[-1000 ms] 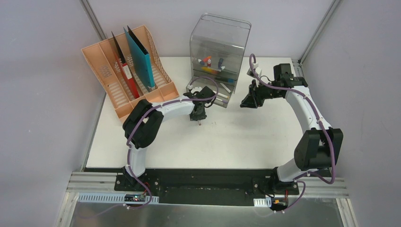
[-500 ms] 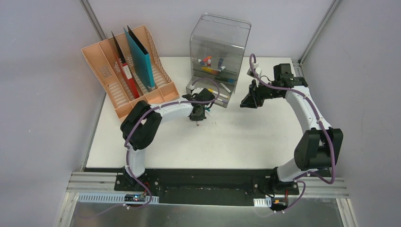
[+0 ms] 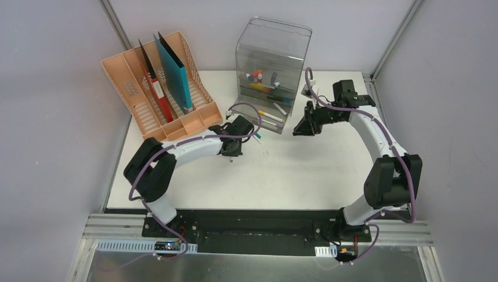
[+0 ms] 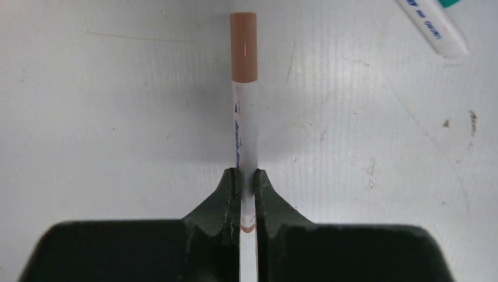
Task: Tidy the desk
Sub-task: Pick up the stationery from the center of the board.
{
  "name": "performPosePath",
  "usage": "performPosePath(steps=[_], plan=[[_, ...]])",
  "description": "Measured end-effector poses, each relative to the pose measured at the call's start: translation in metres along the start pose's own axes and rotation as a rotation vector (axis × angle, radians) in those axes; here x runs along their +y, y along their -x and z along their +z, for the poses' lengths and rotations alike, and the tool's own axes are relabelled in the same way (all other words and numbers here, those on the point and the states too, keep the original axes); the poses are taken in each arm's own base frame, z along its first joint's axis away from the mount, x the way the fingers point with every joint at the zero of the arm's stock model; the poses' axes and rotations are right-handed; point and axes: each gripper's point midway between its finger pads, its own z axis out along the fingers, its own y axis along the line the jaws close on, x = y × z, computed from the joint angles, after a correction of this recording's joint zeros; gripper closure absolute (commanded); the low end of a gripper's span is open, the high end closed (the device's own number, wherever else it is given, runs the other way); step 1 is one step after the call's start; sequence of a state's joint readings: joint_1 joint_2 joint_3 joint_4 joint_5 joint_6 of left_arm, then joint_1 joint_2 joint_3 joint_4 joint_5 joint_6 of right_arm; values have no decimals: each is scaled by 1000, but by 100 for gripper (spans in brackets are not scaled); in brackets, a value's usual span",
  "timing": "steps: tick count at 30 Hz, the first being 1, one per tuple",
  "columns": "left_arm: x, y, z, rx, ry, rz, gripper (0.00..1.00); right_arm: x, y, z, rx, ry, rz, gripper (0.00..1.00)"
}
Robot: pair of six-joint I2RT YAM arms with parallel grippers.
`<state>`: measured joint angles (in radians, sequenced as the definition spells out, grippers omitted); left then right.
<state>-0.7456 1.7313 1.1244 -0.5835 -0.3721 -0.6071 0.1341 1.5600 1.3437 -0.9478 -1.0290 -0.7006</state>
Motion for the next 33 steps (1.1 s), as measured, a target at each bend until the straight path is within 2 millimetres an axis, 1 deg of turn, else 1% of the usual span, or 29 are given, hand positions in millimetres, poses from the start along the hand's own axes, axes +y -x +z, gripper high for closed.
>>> performPosePath(steps=[3,6,12,18,22,26,30,32,33], plan=[[-3,1,-13,-45,-89,18,100,5,0,8,2,36,7,75],[-10,3,-23,-89,-182,31,100,11,-1,16,6,73,11,75],[-30,9,-39,-171,-356,47,100,27,2,30,4,157,47,76],[-47,20,-64,-291,-533,29,100,37,9,39,-26,218,98,73],[-58,31,-85,-382,-646,13,100,35,12,45,-49,226,149,70],[-69,43,-107,-449,-748,-7,100,29,10,54,-77,226,232,68],[-83,56,-128,-498,-852,-36,100,23,13,60,-106,221,290,68],[-88,59,-136,-508,-895,-49,100,19,18,61,-129,218,278,61],[-90,61,-139,-513,-913,-56,100,19,22,62,-140,222,292,61]])
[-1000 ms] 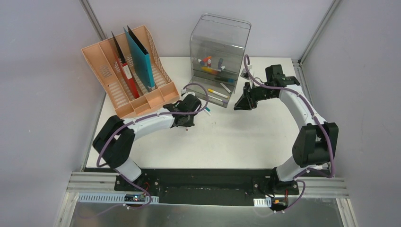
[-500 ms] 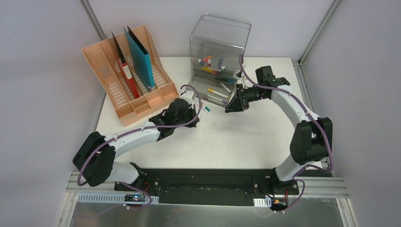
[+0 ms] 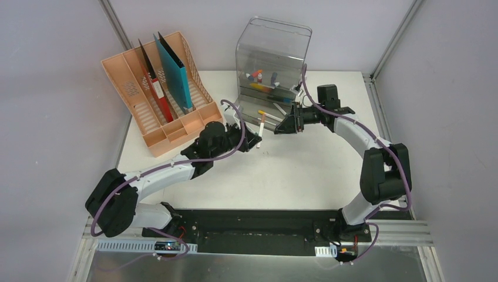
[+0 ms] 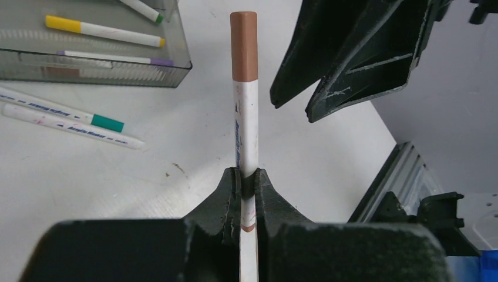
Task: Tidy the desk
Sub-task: Pick up the stationery from the center of the board.
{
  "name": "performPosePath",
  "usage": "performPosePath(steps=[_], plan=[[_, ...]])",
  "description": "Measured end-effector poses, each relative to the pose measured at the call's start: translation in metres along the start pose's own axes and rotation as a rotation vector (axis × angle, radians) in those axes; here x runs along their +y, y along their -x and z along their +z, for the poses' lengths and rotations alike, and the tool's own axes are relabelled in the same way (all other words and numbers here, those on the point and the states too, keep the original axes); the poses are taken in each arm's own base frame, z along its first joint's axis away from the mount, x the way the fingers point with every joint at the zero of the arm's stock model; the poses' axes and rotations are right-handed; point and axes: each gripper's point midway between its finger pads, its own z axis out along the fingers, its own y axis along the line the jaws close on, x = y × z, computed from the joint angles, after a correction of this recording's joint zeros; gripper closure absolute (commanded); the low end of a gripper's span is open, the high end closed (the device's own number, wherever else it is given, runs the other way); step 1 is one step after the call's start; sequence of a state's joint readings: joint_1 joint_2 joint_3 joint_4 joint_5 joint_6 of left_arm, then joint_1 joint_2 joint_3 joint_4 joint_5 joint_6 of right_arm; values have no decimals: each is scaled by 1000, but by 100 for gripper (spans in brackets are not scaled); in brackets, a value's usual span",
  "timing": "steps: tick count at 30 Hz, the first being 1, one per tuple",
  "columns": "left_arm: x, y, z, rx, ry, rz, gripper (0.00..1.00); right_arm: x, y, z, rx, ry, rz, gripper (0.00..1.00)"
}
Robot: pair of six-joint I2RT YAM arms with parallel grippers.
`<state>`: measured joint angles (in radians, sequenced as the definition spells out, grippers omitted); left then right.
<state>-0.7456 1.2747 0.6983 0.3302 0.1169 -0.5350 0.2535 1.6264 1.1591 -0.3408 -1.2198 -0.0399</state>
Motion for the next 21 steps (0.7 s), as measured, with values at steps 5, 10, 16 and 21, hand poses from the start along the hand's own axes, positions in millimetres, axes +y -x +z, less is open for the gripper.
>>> performPosePath(steps=[5,10,16,21], plan=[[-10,-1,9,-3,-58,-49,100,5,14,3,-42,35,64,60],[-13,-10,17,22,-91,-98,100,7,18,7,-49,68,124,60],[-18,-15,23,37,-124,-128,100,9,13,18,-25,96,162,61],[-21,-15,24,37,-139,-145,100,7,8,25,-6,108,186,66]])
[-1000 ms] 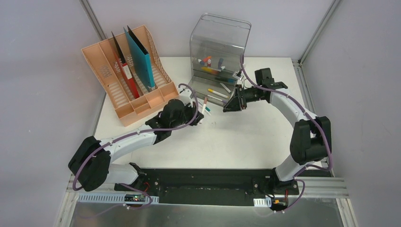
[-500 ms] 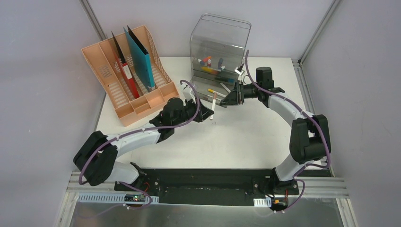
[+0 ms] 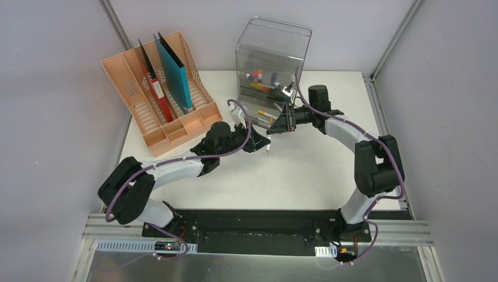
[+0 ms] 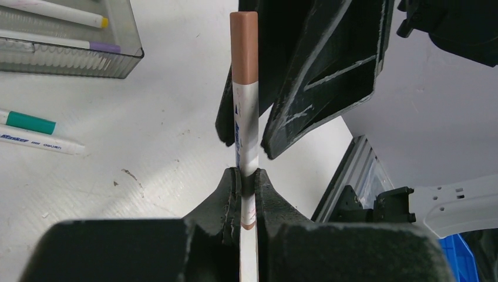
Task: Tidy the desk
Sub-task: Pick up the stationery from the center of the board.
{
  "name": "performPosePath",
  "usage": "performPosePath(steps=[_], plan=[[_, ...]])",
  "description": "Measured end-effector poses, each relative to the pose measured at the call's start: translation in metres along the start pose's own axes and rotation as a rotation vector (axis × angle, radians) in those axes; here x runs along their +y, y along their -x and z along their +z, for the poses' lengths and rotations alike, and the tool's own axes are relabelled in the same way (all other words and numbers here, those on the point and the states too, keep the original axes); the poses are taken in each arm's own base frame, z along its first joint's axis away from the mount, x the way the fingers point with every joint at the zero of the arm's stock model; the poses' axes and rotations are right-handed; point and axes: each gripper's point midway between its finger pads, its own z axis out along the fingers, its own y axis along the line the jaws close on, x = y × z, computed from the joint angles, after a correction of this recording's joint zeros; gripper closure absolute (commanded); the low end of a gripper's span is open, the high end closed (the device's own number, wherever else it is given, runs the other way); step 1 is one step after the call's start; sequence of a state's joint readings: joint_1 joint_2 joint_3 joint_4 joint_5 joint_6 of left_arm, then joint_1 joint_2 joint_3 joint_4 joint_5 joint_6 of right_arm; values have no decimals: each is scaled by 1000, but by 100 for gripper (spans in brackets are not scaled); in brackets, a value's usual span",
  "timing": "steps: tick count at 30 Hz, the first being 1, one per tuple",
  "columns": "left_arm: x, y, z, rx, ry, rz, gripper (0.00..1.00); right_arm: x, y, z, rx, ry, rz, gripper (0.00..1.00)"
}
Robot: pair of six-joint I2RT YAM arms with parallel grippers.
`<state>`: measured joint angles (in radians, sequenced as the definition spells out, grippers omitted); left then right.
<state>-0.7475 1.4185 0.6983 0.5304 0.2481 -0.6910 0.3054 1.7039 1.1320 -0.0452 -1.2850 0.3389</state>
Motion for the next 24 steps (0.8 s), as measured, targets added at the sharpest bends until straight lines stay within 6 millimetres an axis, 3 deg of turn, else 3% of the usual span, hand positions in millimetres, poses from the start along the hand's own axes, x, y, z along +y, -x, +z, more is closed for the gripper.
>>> performPosePath(steps=[4,10,13,24], plan=[[-3,0,0,0,-14,-4,100,-2,-6,7,22,12,21,70],[-6,2,1,-5,-27,-8,100,-3,-8,10,28,12,27,97],[-7,3,1,-8,-31,-12,100,-3,-7,10,27,13,22,100],[3,-7,-2,32,8,10,44,-1,-8,11,31,18,21,100]])
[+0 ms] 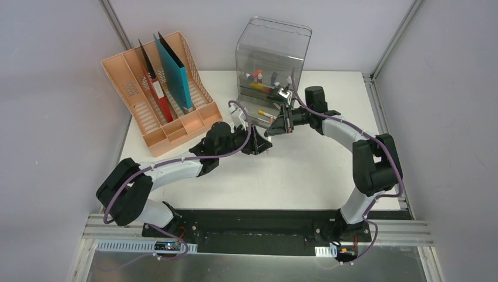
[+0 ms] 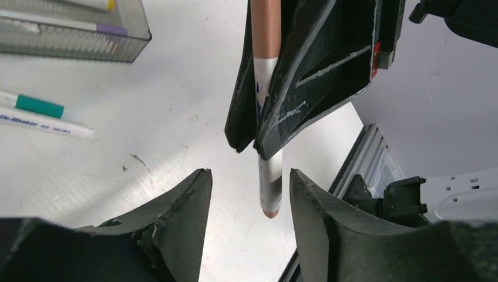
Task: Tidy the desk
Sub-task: Pick up the stationery from the center of the board, then place the stationery in the drawer.
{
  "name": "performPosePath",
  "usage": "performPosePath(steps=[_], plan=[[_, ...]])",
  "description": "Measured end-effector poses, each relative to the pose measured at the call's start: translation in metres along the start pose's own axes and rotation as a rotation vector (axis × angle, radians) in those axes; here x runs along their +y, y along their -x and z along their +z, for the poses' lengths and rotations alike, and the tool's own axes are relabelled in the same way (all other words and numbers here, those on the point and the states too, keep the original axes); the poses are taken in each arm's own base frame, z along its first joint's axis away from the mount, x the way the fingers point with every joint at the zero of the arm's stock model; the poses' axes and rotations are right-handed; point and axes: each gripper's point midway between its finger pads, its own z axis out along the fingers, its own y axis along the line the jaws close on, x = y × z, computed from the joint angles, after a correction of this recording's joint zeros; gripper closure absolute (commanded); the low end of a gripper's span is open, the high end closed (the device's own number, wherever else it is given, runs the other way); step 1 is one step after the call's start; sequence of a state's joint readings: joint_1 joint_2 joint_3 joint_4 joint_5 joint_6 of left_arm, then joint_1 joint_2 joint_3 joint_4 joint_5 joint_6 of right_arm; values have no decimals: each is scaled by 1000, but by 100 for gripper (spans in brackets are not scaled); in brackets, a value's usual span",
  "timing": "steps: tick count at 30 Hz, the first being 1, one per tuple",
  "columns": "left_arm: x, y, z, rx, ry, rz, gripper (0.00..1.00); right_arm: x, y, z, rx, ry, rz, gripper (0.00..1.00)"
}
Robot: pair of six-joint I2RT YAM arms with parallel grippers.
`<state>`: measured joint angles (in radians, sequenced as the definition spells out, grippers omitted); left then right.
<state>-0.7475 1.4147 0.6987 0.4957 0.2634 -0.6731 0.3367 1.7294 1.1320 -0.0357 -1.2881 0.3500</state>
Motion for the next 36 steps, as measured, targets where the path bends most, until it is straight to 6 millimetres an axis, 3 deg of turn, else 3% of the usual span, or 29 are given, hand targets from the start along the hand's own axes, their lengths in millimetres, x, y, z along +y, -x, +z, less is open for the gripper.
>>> performPosePath(steps=[4,13,18,24,28,36], plan=[[3,-2,-9,18,34,31,36,-1,-2,0,5,-2,-8,100],[6,21,-39,-47,129,170,25,-10,-11,-2,33,-57,-29,100],[22,25,-50,-50,219,240,24,-15,-13,-5,52,-98,-75,100],[47,14,-59,7,328,300,23,-23,-17,-8,78,-150,-121,100],[61,10,-66,31,390,325,15,-32,-22,-12,103,-200,-146,100],[79,8,-74,48,483,351,15,-55,-30,-25,162,-337,-231,100]])
